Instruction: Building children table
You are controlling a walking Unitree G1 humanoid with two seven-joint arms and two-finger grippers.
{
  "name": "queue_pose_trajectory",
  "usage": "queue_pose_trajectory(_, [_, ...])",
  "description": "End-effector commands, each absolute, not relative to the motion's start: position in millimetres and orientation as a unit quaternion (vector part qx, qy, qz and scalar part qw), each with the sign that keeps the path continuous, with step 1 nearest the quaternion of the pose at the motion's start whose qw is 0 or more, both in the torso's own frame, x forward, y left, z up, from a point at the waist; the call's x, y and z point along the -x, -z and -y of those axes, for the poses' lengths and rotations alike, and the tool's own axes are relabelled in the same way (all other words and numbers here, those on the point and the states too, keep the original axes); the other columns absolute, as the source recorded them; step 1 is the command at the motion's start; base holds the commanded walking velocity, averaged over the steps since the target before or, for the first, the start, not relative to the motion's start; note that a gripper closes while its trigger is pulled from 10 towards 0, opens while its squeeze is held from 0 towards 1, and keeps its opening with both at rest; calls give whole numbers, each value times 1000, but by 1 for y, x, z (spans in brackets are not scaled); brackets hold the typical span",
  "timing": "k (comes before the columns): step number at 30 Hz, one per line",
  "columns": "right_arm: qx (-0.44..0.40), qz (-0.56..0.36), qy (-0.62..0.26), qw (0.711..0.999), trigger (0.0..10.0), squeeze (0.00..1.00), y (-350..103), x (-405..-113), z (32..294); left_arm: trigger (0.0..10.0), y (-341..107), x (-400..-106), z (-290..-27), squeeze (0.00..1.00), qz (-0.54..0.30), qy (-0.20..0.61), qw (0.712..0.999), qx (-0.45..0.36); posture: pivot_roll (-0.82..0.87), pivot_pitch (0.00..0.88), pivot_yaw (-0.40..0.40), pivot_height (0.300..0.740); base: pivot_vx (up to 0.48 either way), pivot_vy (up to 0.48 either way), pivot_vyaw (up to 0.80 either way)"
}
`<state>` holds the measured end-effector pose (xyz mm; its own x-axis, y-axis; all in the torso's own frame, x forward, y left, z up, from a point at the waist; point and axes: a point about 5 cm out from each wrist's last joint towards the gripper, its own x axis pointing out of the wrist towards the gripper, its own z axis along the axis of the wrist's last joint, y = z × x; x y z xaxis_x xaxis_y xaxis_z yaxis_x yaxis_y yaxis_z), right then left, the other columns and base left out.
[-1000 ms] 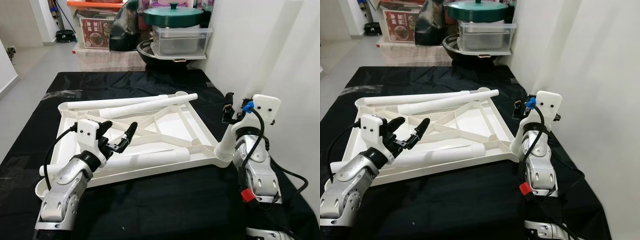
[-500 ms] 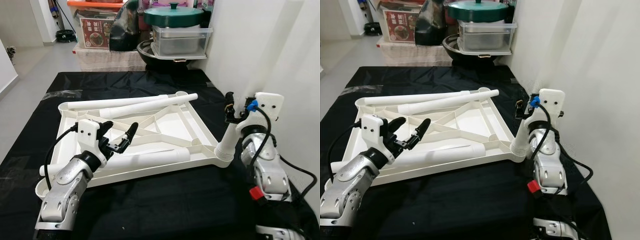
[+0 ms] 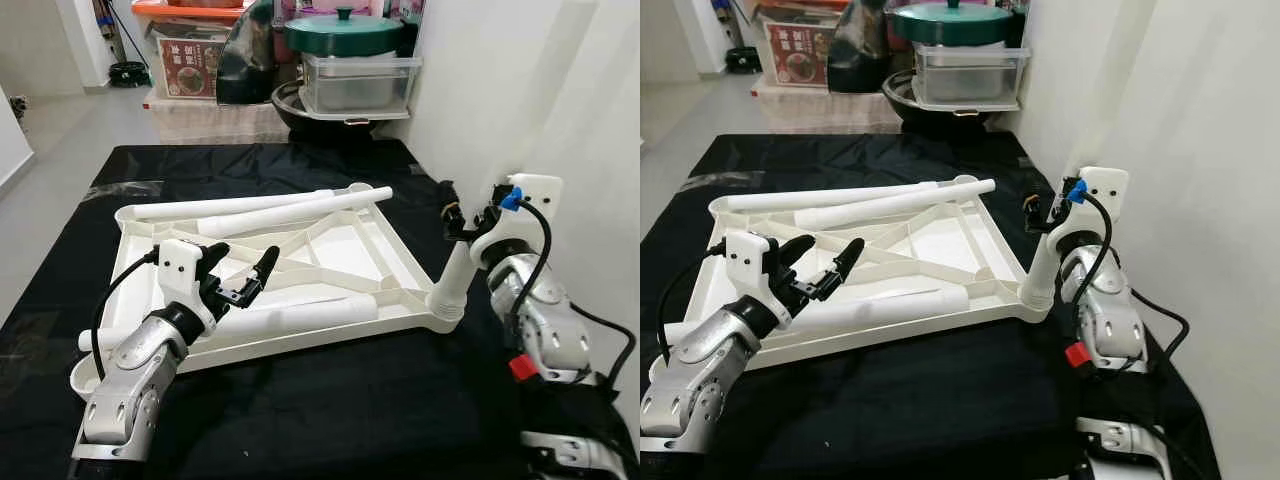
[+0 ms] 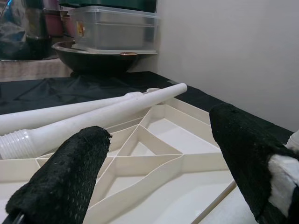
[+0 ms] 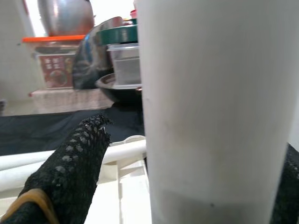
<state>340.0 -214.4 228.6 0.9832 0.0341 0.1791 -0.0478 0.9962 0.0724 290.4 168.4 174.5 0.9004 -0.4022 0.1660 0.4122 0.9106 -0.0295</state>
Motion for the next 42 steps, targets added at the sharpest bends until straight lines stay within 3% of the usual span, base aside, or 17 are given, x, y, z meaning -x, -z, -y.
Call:
queue_pose_trajectory(1, [-44, 85, -33, 995, 10000, 0, -231, -340, 217, 10000, -171, -290, -166, 0, 69, 215, 973, 38, -8, 0, -66, 740, 0, 0, 0])
queue_pose_trajectory(8, [-22, 84, -40, 995, 10000, 0, -238, -342, 238, 10000, -171, -291, -166, 0, 67, 219, 973, 36, -13, 0, -60, 740, 0, 0, 0])
queue_pose_trajectory(16, [-12, 83, -57, 995, 10000, 0, -242, -345, 245, 10000, -171, -291, -165, 0, 67, 221, 972, 37, -12, 0, -60, 740, 0, 0, 0])
queue_pose_trajectory(24, [-8, 72, -154, 985, 10000, 0, -249, -342, 238, 10000, -169, -290, -166, 0, 65, 221, 972, 36, -10, 0, -63, 740, 0, 0, 0])
queue_pose_trajectory(35, [5, 63, -180, 982, 10000, 0, -249, -343, 242, 10000, -169, -290, -164, 0, 62, 226, 971, 37, -13, 0, -61, 740, 0, 0, 0])
queue_pose_trajectory(37, [9, 60, -184, 981, 9373, 0, -248, -343, 243, 10000, -169, -290, -164, 0, 62, 226, 971, 37, -11, 0, -61, 740, 0, 0, 0])
queue_pose_trajectory(39, [11, 58, -186, 981, 9373, 0, -248, -344, 243, 10000, -168, -290, -163, 0, 62, 226, 972, 37, -11, 0, -61, 740, 0, 0, 0])
queue_pose_trajectory(40, [14, 56, -187, 981, 2275, 0, -247, -344, 244, 10000, -168, -290, -163, 0, 61, 226, 972, 37, -10, 0, -64, 740, 0, 0, 0])
queue_pose_trajectory(42, [16, 53, -188, 981, 2275, 0, -247, -344, 244, 10000, -168, -290, -163, 0, 61, 226, 972, 37, -10, 0, -64, 740, 0, 0, 0])
